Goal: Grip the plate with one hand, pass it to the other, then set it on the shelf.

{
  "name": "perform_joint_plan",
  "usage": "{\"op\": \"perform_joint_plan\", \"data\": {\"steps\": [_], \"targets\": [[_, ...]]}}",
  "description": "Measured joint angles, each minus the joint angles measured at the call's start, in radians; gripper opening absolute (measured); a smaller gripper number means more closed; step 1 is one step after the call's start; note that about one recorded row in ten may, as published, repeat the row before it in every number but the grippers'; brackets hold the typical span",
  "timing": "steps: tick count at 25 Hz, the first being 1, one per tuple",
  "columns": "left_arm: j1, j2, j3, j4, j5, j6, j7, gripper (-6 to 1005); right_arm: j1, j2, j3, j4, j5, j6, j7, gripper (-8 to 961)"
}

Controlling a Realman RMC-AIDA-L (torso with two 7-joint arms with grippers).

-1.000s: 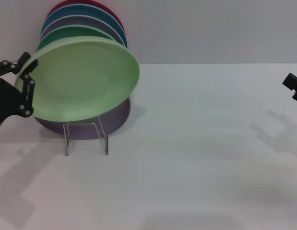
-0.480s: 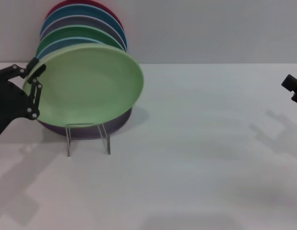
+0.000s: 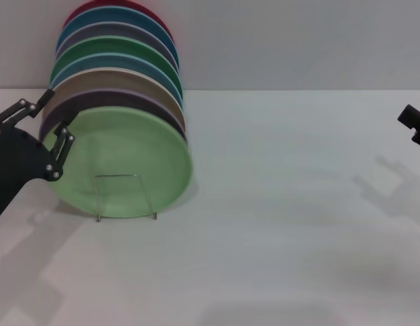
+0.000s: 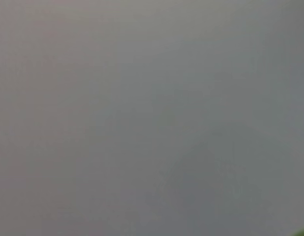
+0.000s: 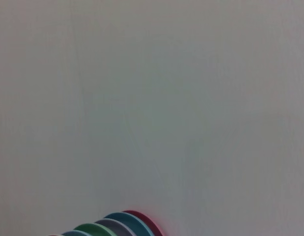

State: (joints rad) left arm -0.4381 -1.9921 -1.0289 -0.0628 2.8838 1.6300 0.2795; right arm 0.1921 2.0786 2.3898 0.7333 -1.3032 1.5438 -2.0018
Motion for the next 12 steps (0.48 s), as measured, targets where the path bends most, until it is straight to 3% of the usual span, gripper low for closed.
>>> {"op": "perform_joint_plan", "data": {"steps": [4,5,9,12], "targets": [[0.059,-0.024,-0.065,-0.018,-0.001,0.031,0.055,327,-0.005,0.001,0.003,-0.007,0.0,0.0,-0.019,748],[0.093,-0.047,-0.149,-0.028,-0.002,0.055,0.067,327,-0.005,0.001,0.005,-0.016,0.002,0.0,-0.041,748],[0.163,-0.08,-0.333,-0.053,-0.004,0.082,0.029,327,0.004,0.002,0.009,-0.097,0.013,-0.005,-0.168,748],[0.21,-0.08,-0.369,-0.067,-0.004,0.075,-0.135,327,0.015,0.005,0.01,-0.19,0.063,-0.01,-0.298,748]]}}
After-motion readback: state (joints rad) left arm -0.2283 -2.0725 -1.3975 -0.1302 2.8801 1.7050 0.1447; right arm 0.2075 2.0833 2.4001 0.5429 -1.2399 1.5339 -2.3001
